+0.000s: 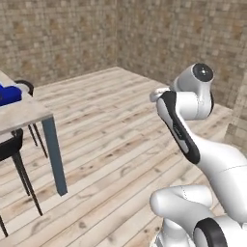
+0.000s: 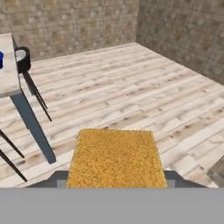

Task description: Take the cake and donut from the fridge and place them on the empty tray on the dining counter.

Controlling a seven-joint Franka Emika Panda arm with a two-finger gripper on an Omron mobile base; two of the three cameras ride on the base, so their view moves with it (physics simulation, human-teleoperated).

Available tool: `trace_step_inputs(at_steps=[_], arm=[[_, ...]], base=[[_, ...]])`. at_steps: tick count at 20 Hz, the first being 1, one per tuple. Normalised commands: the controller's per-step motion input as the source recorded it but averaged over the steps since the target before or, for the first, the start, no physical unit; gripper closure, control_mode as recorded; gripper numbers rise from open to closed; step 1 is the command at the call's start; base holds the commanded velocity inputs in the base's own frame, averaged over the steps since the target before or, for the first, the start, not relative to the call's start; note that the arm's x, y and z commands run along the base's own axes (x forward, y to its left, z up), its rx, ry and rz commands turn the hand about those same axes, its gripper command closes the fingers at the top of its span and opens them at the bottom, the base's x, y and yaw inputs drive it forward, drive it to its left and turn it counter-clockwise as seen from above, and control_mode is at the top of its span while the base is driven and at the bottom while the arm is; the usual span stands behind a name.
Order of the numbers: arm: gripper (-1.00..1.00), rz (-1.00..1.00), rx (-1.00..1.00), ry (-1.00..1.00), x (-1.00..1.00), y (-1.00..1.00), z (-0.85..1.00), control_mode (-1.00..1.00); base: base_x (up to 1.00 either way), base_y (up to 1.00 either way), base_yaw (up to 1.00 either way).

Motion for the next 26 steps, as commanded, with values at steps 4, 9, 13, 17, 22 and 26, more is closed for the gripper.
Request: trace_step_inputs(at_steps=[4, 9, 13, 17, 22, 26], arm=[[1.0, 0.0, 0.0, 0.0, 0.0, 0.0, 0.0, 1.0], [1.0, 0.0, 0.0, 0.0, 0.0, 0.0, 0.0, 1.0], [1.0, 0.0, 0.0, 0.0, 0.0, 0.0, 0.0, 1.0], [1.0, 0.0, 0.0, 0.0, 0.0, 0.0, 0.0, 1.0], [1.0, 0.0, 0.0, 0.0, 0.0, 0.0, 0.0, 1.0], [1.0, 0.0, 0.0, 0.0, 0.0, 0.0, 0.0, 1.0]], base=[[1.0, 0.0, 0.0], [1.0, 0.0, 0.12], [1.0, -0.1, 0.32], [1.0, -0.24, 0.52], [1.0, -0.46, 0.61], [1.0, -0.75, 0.54]])
